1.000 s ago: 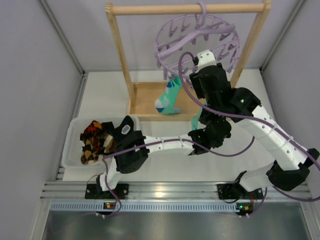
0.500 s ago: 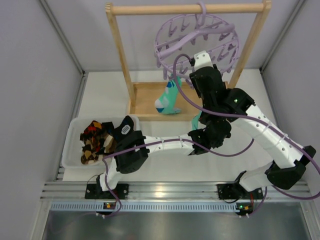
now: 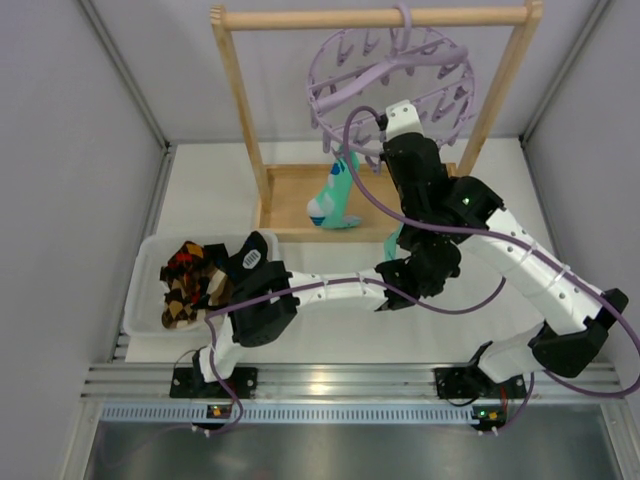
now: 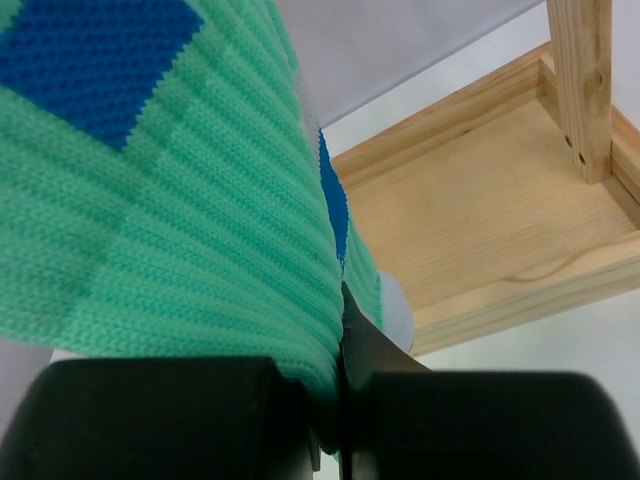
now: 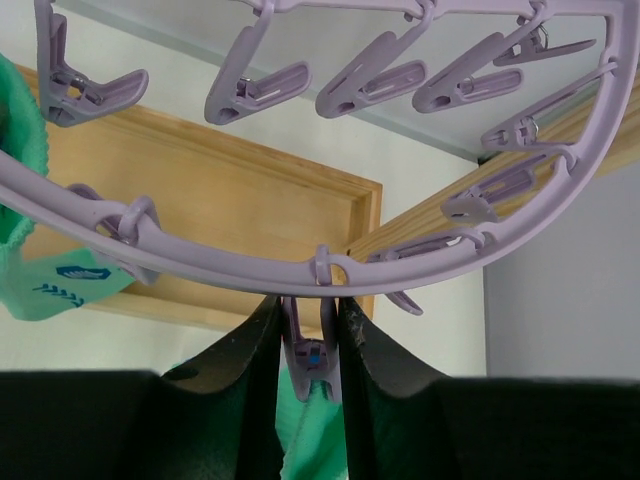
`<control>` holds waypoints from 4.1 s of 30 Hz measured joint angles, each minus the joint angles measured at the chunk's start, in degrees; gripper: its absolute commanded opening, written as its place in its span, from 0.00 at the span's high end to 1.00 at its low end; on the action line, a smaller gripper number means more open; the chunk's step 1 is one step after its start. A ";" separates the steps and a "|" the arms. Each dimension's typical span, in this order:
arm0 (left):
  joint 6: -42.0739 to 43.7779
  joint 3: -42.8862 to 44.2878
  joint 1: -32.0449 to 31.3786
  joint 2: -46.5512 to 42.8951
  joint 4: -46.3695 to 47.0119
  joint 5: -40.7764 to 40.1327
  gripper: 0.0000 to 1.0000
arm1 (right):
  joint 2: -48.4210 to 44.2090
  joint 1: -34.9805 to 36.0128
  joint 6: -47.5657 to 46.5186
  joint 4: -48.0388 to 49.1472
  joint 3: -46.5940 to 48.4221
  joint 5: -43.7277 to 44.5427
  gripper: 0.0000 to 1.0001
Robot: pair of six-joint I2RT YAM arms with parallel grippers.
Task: Remove the socks clipped to the hanger
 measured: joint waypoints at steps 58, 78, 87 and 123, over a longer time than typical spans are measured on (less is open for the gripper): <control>-71.78 -64.65 62.10 -65.42 -52.43 27.82 1.00 | -26.03 -0.57 12.46 7.08 -26.51 -16.33 0.00; -70.62 -55.71 62.53 -85.11 -55.32 31.43 0.01 | -19.50 -6.36 10.43 38.97 -50.25 -44.87 0.01; -62.27 -44.94 62.53 -90.90 -58.53 34.05 0.01 | 5.11 -8.57 2.45 59.91 -49.59 -51.23 0.01; -51.63 -25.73 62.53 -79.30 -52.22 80.32 0.01 | -7.61 -1.66 -2.03 76.43 -50.69 -48.63 1.00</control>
